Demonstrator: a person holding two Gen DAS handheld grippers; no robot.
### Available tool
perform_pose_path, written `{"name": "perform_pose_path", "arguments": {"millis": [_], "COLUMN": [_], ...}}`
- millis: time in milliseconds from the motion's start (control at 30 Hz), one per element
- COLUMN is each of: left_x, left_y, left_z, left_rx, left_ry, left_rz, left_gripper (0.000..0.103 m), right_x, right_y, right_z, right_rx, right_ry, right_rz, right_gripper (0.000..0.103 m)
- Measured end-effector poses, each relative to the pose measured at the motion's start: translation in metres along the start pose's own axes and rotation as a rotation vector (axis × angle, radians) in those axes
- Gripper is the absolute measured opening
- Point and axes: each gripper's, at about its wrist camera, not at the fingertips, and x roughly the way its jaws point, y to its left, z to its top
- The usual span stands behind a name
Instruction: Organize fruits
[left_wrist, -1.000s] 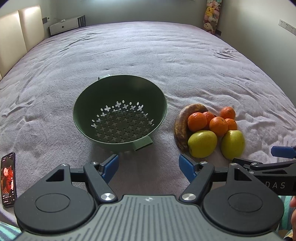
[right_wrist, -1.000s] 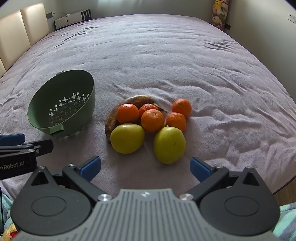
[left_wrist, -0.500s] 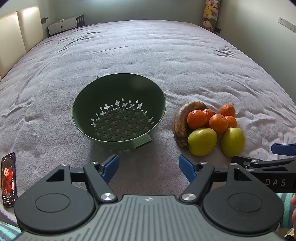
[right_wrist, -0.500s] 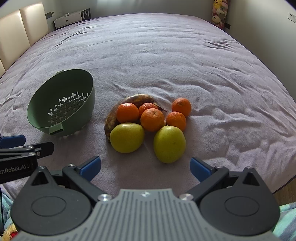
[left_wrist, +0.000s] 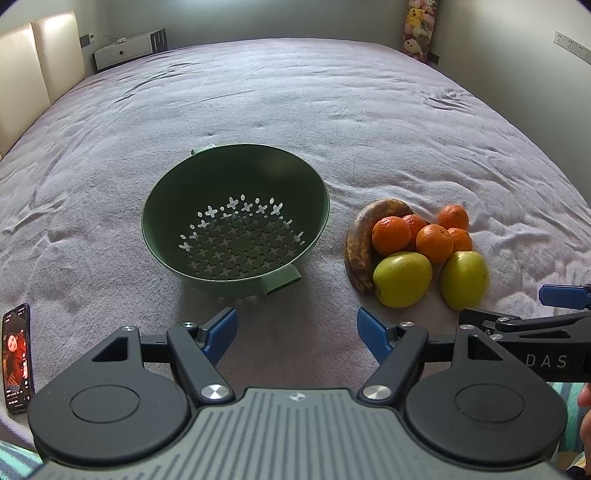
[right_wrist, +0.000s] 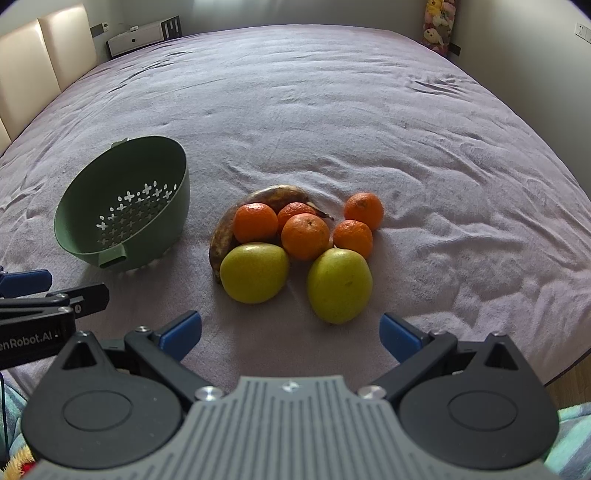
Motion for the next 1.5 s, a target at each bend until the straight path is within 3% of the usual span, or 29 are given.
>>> {"name": "perform_pose_path", "arguments": {"millis": [733,867,1000,1067,1233,1400,1500], "left_x": [0.001,0.001,0.005,0.009,0.022,0.034,0.044], "left_y": [-0.002,0.0,-0.004,-0.009,-0.019,-0.035,-0.047], "left_z": [-0.003,-0.004,-0.004,-0.005,-0.004,-0.001,0.0], "left_rx": [-0.004,-0.026,-0.039,-0.032,-0.04,0.014,0.074], "left_ry": [0.0,-0.013,-0.019,-0.02,-0.019,-0.079,-0.104], "left_rz": [-0.013,-0.08,-0.162,-0.192,-0.287,-0.295,-0.266], "left_gripper": [0.084,0.082,0.07,0.06,0.05,0.05,0.062], "right_x": [0.004,0.005,0.01,0.013,0.022,0.032,0.04], "right_y": [-0.008,-0.015,-0.025,-0.031,-0.049,-0.053,-0.054], "right_z": [0.0,-0.004,-0.005,-0.005,-0.004,-0.001,0.002], "right_rx": [0.024,0.018,0.035,0.057,0.126,0.135,0.132], "right_ry": [-0.007,-0.046,-0.057,-0.057,-0.04,-0.04,-0.044], "right_rz": [0.039,0.057,0.054,0.055,0.066,0.067,0.068], "right_gripper": [0.099,0.099,0.098,0.09,0.074,0.065,0.062]}}
